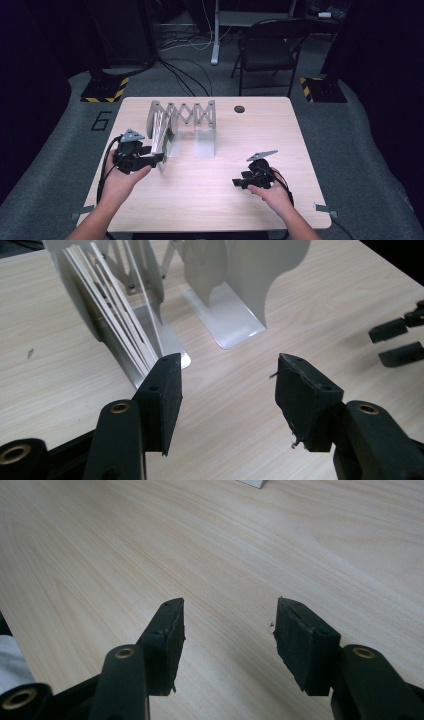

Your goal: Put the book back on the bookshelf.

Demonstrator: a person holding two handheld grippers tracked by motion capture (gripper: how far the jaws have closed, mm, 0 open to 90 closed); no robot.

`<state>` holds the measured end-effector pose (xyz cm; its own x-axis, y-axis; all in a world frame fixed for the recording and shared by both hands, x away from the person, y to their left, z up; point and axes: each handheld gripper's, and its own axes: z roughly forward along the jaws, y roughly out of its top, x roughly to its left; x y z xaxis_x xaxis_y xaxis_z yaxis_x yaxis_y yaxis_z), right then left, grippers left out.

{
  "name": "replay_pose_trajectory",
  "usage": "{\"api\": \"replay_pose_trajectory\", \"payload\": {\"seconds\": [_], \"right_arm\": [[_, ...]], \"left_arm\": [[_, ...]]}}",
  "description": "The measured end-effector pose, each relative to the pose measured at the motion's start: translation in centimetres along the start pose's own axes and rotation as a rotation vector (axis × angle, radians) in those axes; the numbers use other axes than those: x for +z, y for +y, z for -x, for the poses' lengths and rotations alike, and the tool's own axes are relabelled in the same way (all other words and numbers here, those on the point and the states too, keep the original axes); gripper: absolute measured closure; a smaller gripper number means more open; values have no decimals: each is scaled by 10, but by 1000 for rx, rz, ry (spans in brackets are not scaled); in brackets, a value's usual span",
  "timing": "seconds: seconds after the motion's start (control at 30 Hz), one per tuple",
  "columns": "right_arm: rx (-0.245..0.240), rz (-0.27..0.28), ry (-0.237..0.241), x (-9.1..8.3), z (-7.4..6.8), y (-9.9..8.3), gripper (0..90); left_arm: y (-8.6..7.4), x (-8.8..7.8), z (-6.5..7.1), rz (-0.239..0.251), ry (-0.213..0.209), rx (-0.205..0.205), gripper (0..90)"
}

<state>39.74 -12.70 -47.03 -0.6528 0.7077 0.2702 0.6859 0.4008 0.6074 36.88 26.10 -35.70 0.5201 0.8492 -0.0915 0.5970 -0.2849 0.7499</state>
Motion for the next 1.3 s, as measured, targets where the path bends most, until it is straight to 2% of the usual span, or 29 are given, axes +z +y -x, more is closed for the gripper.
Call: {"api": "replay_pose_trajectory", "payload": {"seconds": [0.27,0.37,0.43,0.57,0.7,0.77,1.03,1.1,1.2,1.3], "right_arm": [[2,-6,-6,1,-1,-1,457],[4,-1,-8,1,-1,-1,457],[5,0,-10,1,-1,-2,457],[-10,2,-14,1,1,-2,457],[-6,8,-19,2,0,-3,456],[-9,-6,-22,1,0,-3,456],[-19,4,-30,0,1,-4,455],[-20,6,-31,0,1,-5,455],[-14,10,-32,1,0,-6,454],[-14,2,-36,2,-1,-6,453]], "left_arm": [[-16,-1,8,-11,-60,59,442],[-26,4,12,-4,-84,53,442],[-33,7,13,-7,-88,82,443],[-46,16,17,-13,-103,109,443],[-57,24,19,-21,-117,110,443],[-62,27,19,-23,-124,105,442],[-80,37,15,4,-134,49,443],[-84,40,14,16,-121,53,442],[-90,47,14,12,-129,54,443],[-94,52,14,-1,-132,80,444]]}}
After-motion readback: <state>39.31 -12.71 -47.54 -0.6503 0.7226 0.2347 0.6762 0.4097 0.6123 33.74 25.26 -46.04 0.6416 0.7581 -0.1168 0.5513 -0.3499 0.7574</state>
